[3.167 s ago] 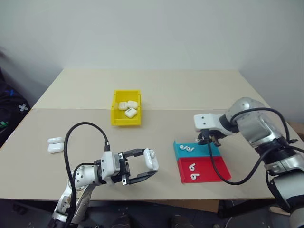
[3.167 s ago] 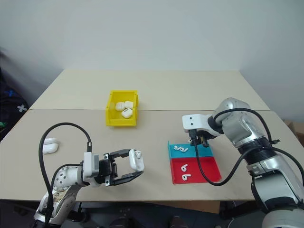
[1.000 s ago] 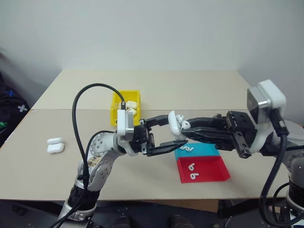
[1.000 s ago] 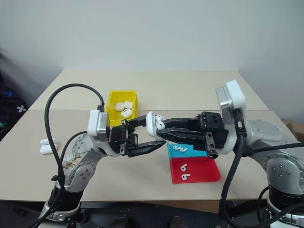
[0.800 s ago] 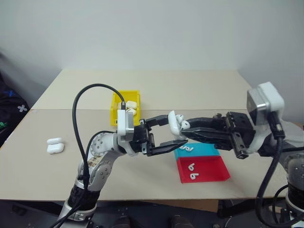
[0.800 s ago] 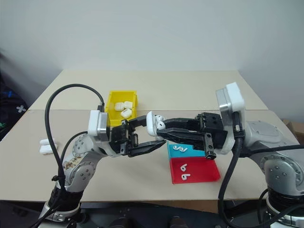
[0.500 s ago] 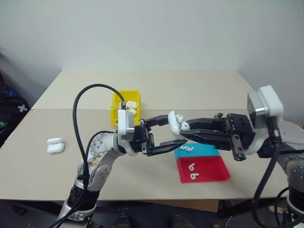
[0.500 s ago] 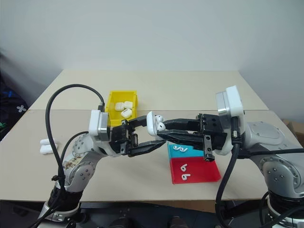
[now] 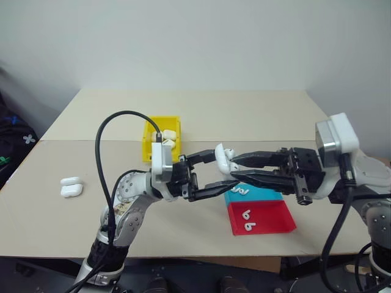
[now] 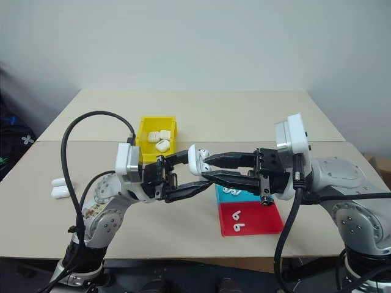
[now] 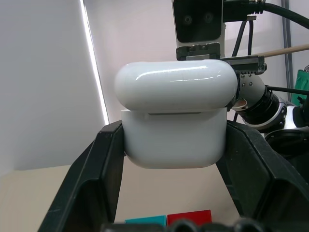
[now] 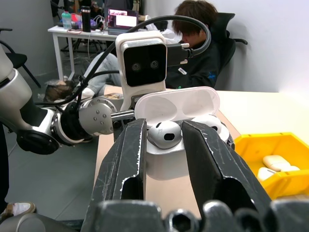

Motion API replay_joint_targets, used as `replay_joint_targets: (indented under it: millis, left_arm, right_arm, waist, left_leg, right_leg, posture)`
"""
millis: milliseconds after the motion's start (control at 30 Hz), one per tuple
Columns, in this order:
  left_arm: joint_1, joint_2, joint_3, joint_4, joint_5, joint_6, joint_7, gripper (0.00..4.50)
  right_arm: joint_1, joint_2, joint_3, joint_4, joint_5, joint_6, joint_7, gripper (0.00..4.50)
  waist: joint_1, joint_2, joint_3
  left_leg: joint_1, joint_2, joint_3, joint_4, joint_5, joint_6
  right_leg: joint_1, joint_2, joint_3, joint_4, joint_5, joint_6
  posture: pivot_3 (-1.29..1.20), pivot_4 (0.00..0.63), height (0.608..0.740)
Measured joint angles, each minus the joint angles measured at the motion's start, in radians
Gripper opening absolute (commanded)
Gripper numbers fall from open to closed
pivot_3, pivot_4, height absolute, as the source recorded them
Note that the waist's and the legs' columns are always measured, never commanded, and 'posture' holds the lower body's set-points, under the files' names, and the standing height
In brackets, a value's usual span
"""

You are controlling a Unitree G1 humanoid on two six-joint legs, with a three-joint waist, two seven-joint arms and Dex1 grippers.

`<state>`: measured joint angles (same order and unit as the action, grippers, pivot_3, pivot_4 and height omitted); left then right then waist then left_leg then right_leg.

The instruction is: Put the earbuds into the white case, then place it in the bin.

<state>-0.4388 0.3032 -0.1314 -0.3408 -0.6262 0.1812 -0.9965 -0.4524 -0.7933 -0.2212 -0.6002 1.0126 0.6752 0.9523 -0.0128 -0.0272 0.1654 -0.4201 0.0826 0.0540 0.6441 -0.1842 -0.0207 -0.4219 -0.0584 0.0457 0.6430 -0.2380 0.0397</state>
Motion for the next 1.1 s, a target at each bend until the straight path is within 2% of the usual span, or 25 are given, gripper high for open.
replay_joint_targets:
  millis: [267,433,467,533,633,767,933,1100]
  left_arm:
    - [0.000,-0.005,0.000,0.006,0.001,-0.003,0.001,2.78]
    - [-0.002,-0.014,-0.002,0.034,0.010,-0.006,-0.003,2.78]
    - [-0.005,-0.014,-0.003,0.042,0.014,-0.006,-0.004,2.78]
    - [-0.029,-0.015,-0.011,0.067,0.034,-0.005,-0.005,2.78]
    - [-0.071,-0.009,-0.029,0.109,0.075,-0.006,-0.018,2.78]
    - [-0.117,-0.018,-0.039,0.159,0.105,-0.022,-0.031,2.78]
    - [-0.140,-0.019,-0.044,0.201,0.143,-0.046,-0.042,2.78]
    - [-0.145,-0.036,-0.048,0.203,0.172,-0.051,-0.033,2.78]
  right_arm:
    - [0.005,0.002,-0.065,0.029,-0.019,-0.106,0.038,1.53]
    - [-0.093,-0.052,-0.084,0.107,-0.005,-0.099,0.051,1.53]
    - [-0.128,-0.069,-0.072,0.126,-0.004,-0.086,0.064,1.53]
    - [-0.239,-0.100,-0.021,0.175,0.010,-0.045,0.098,0.94]
    - [-0.373,-0.085,0.061,0.235,-0.001,-0.007,0.111,0.05]
    - [-0.488,-0.048,0.177,0.283,-0.039,0.037,0.128,0.05]
    - [-0.543,0.003,0.275,0.311,-0.150,0.028,0.150,0.05]
    - [-0.559,0.003,0.361,0.317,-0.279,-0.001,0.201,0.05]
  waist:
    - [0.001,0.000,0.000]
    - [-0.002,0.000,0.000]
    - [-0.002,0.000,0.000]
    - [-0.004,0.000,0.000]
    - [-0.004,0.000,0.000]
    - [-0.001,0.000,0.000]
    - [0.001,0.000,0.000]
    - [0.001,0.000,0.000]
  left_leg:
    - [0.000,0.000,0.000,0.000,0.000,0.000]
    - [0.000,0.000,0.000,0.000,0.000,0.000]
    - [0.000,0.000,0.000,0.000,0.000,0.000]
    - [0.000,0.000,0.000,0.000,0.000,0.000]
    - [0.000,0.000,0.001,0.000,0.000,0.000]
    - [-0.002,0.000,0.001,0.000,0.000,0.001]
    - [-0.004,0.000,0.000,0.000,-0.001,0.002]
    - [-0.004,0.000,0.001,0.000,-0.001,0.002]
  right_leg:
    - [0.000,0.000,0.000,0.000,0.000,0.000]
    - [0.000,0.000,0.000,0.000,0.000,0.000]
    - [0.000,0.000,0.000,0.000,0.000,0.000]
    - [0.000,0.000,0.000,0.000,0.000,0.000]
    - [-0.001,0.000,0.000,0.000,0.000,-0.001]
    - [-0.002,0.000,0.000,-0.001,0.003,-0.005]
    - [-0.003,0.000,-0.001,-0.001,0.004,-0.006]
    - [-0.003,0.000,-0.001,-0.002,0.004,-0.006]
  posture:
    - [0.00,0.150,0.740]
    - [0.00,0.150,0.740]
    - [0.00,0.150,0.740]
    - [0.00,0.150,0.740]
    - [0.00,0.150,0.740]
    - [0.00,0.150,0.740]
    - [0.00,0.150,0.740]
    - [0.00,0.150,0.740]
